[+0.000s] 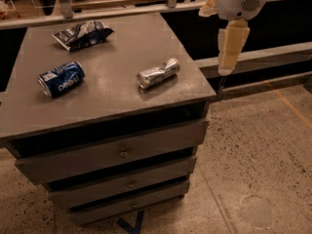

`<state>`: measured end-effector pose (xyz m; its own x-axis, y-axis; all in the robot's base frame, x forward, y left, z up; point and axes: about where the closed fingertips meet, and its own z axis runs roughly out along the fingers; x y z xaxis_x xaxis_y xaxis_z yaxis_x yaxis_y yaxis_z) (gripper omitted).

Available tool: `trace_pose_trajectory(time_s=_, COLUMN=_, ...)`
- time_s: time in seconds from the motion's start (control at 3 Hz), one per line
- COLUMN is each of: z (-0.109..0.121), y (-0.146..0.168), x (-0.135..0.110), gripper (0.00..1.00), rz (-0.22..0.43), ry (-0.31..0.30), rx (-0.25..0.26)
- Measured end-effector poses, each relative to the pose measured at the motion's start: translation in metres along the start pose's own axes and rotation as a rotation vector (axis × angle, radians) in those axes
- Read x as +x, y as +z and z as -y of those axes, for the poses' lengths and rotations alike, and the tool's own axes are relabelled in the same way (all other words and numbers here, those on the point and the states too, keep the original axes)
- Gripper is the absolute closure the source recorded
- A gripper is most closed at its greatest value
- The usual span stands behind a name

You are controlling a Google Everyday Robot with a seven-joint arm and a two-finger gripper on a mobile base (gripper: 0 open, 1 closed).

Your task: Place redbull can upright

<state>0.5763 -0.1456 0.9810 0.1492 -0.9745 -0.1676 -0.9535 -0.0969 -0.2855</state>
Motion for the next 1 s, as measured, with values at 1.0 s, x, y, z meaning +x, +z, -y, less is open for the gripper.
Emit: trace_pose_trajectory(time_s=1.0, z=0.044, y=0.059, x=-0.047, gripper=0.0, rz=-0.017, ry=-0.291, rx=-0.083)
